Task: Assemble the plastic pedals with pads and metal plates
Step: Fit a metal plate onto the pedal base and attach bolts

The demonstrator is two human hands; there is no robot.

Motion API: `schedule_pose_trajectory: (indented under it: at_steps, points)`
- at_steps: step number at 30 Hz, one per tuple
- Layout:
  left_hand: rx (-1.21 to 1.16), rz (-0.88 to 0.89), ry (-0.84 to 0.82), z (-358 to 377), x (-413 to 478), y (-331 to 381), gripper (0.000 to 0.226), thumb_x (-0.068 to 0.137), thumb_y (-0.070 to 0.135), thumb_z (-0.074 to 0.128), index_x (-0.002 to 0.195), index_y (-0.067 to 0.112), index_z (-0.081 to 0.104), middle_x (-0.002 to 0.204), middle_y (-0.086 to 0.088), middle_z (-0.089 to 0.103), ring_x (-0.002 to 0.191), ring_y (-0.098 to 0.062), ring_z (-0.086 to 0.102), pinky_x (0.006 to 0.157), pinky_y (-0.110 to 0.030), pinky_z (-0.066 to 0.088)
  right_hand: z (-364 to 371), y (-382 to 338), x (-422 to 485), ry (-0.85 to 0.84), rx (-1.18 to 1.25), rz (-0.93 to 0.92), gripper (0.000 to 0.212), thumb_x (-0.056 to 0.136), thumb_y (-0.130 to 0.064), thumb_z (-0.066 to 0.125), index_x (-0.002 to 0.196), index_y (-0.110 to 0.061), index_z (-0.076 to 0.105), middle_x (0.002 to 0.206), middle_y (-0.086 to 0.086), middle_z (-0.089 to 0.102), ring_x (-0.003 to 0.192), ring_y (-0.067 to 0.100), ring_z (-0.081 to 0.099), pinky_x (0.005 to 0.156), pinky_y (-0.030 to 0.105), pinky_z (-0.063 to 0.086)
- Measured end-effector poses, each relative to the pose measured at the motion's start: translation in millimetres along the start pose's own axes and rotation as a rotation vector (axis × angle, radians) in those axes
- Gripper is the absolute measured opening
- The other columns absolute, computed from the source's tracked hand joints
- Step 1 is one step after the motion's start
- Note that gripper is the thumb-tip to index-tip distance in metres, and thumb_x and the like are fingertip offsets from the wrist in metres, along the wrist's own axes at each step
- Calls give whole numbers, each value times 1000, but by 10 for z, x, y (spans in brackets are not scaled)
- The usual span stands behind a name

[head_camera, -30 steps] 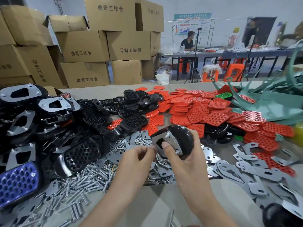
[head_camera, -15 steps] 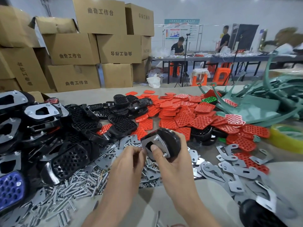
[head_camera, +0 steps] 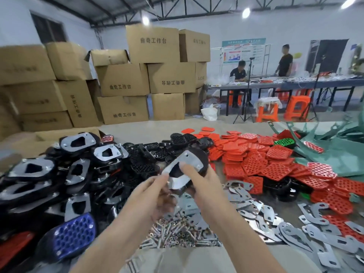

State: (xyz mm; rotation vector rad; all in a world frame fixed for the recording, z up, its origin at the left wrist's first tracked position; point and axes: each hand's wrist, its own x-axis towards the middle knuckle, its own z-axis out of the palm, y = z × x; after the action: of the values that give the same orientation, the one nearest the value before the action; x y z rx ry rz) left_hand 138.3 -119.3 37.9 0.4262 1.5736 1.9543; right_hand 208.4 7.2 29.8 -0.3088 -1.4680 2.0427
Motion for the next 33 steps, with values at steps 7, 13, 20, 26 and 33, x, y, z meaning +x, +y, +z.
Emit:
schedule_pose_trajectory:
  at_steps: [7,13,20,26,33]
  points:
    - [-156,212,346,-888,526,950,25,99,21,61,86,2,73,57,-3,62,44,-9,59,52,-21,56,774,-114,496,-135,-68,192,71,94,-50,69,151,-29,32,122,3,65,109,13,67,91,31,59]
    - [-37,193,579,-1478,1189,1655,32,106,20,45,131,3,55,116,-13,60,62,-17,61,42,-18,53,440,108,642,86,-277,176,40,104,-33,55,141,-24,43,110,8,66,91,21,69,90,39,59]
    - [471,17,836,-1605,1293,1881,30,105,24,48,110,-6,51,70,-20,63,28,-21,57,33,-25,50,-133,289,778,190,-746,121,32,105,-20,48,137,-23,49,110,-6,65,60,2,60,52,21,45]
    - [1081,516,737,-973,1155,1722,26,102,32,48,121,14,47,101,-7,63,73,-25,61,59,-31,47,-345,451,983,111,-1102,135,40,106,-31,48,143,-18,44,142,8,55,116,27,61,97,42,52]
    - [1518,263,40,-210,1481,608,25,102,40,47,109,21,61,97,-1,71,81,-16,66,68,-30,50,-396,527,1241,27,-1230,280,84,96,-56,62,160,-22,22,150,13,50,135,37,48,112,50,42]
